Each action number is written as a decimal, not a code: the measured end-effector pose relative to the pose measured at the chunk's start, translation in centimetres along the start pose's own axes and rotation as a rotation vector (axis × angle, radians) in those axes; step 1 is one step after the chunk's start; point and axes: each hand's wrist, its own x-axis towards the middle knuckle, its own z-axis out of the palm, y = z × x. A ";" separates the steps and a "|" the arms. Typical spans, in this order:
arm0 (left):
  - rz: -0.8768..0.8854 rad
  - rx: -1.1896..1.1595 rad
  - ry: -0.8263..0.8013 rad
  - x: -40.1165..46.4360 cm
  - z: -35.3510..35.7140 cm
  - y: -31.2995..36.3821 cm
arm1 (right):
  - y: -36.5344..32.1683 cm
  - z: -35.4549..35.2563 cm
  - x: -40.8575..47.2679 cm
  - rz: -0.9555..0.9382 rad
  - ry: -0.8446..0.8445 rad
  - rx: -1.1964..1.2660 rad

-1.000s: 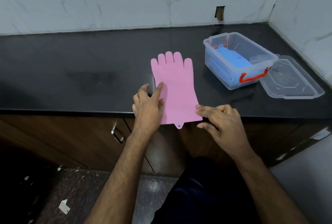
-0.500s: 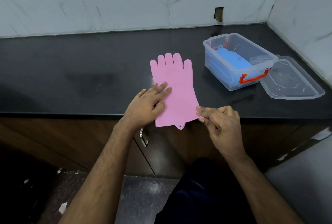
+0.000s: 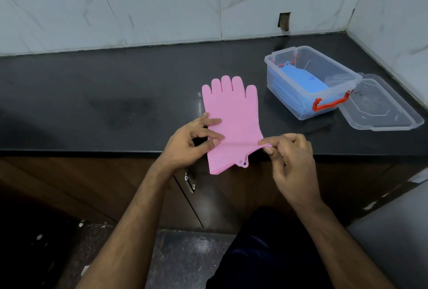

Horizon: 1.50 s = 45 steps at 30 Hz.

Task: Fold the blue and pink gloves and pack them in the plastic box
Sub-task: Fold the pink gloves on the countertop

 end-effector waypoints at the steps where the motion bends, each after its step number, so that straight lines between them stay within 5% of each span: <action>1: 0.014 0.029 0.024 -0.2 0.3 0.0 | -0.3 -0.2 0.2 -0.030 0.007 -0.021; 11: 0.137 0.360 0.163 -5.0 4.9 0.3 | -2.4 -1.2 1.7 -0.120 0.061 0.069; 18: 0.197 0.173 0.462 -6.9 8.6 1.7 | -3.5 -1.9 1.6 -0.207 0.118 0.159; 28: 0.236 -0.075 0.500 -6.5 10.4 4.3 | -3.5 -3.7 2.8 -0.046 0.282 0.141; 32: 0.179 -0.231 0.466 -5.8 10.2 5.1 | -3.4 -3.9 3.6 0.032 0.252 0.138; 37: 0.366 0.077 0.359 -4.7 9.2 4.8 | -2.8 -4.4 4.3 0.093 0.275 0.179; 41: 0.320 0.192 0.142 -3.7 8.2 5.3 | -2.5 -4.1 3.7 0.146 0.271 0.223; 45: 0.254 0.270 0.121 -3.8 8.0 5.8 | -2.9 -4.3 3.5 0.155 0.265 0.218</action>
